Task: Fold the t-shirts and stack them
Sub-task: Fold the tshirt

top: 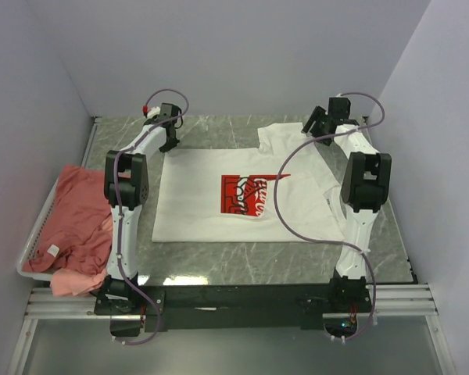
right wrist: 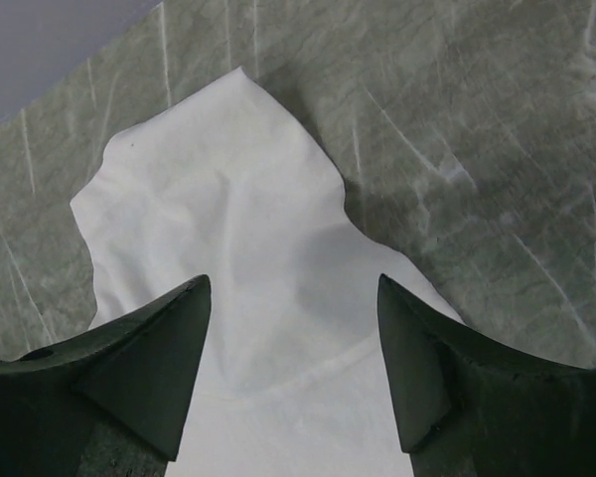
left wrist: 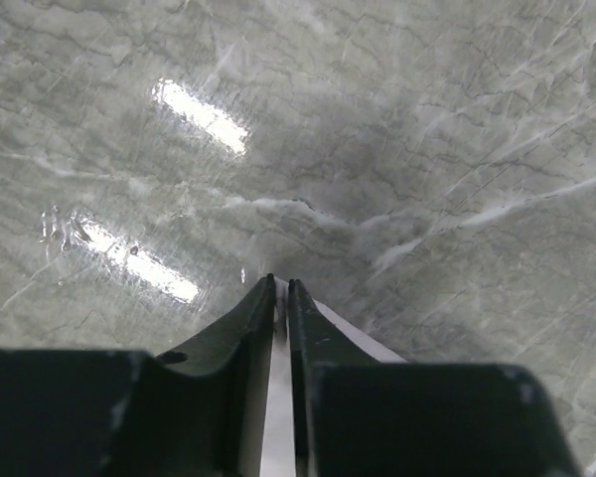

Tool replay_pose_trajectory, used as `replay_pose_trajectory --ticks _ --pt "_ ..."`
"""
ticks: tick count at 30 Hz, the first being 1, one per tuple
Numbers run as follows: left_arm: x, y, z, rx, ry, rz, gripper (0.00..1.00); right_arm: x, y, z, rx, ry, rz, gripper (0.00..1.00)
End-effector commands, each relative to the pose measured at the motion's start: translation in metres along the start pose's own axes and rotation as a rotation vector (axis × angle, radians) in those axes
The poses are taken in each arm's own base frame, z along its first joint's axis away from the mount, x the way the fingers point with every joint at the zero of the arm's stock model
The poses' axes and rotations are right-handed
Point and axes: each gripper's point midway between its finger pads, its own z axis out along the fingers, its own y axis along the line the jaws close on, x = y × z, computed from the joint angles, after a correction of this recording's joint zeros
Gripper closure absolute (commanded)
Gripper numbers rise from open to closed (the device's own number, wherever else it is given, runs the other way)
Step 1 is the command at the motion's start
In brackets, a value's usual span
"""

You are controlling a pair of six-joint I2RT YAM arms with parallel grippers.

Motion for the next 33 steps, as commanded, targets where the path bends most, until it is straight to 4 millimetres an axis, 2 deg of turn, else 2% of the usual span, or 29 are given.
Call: replay_pose_trajectory --ticks 1,2,3,6,9,10,11,16,19,20,26,32,33 --pt "-0.018 -0.010 -0.006 0.048 -0.029 -0.031 0.85 -0.012 0.009 0.003 -0.012 -0.015 -0.011 0.25" --pt "-0.019 -0.012 -0.006 0.054 -0.032 -0.031 0.89 -0.018 0.012 0.004 -0.018 -0.023 -0.012 0.25" --pt "-0.018 -0.011 -0.006 0.054 -0.029 -0.028 0.91 -0.012 0.007 0.010 -0.003 0.003 -0.006 0.25" --pt "-0.019 -0.014 -0.008 0.076 -0.026 -0.032 0.99 -0.017 0.005 0.015 0.013 0.004 0.011 0.25" --pt "-0.020 -0.018 -0.011 0.100 -0.029 -0.038 0.99 -0.017 0.002 0.022 0.028 0.023 0.037 0.24" --pt "-0.023 -0.018 -0.012 0.105 -0.033 -0.042 0.99 -0.025 0.006 0.021 0.018 0.012 0.042 0.24" --pt "-0.023 -0.020 -0.014 0.114 -0.035 -0.043 1.00 -0.017 0.002 0.029 0.030 0.036 0.063 0.24" --pt "-0.027 -0.023 -0.020 0.134 -0.039 -0.054 0.99 -0.001 -0.007 0.032 0.039 0.096 0.113 0.30" --pt "-0.029 -0.024 -0.022 0.142 -0.044 -0.056 1.00 0.003 -0.012 0.028 0.057 0.094 0.116 0.32" --pt "-0.029 -0.024 -0.023 0.145 -0.045 -0.055 0.99 -0.002 -0.012 0.025 0.059 0.078 0.113 0.33" --pt "-0.031 -0.026 -0.028 0.164 -0.049 -0.060 1.00 -0.001 -0.018 0.019 0.074 0.070 0.113 0.45" --pt "-0.036 -0.028 -0.034 0.178 -0.058 -0.062 1.00 -0.005 -0.016 0.017 0.066 0.061 0.103 0.66" --pt "-0.037 -0.028 -0.035 0.180 -0.060 -0.063 1.00 -0.006 -0.016 0.017 0.064 0.060 0.102 0.73"
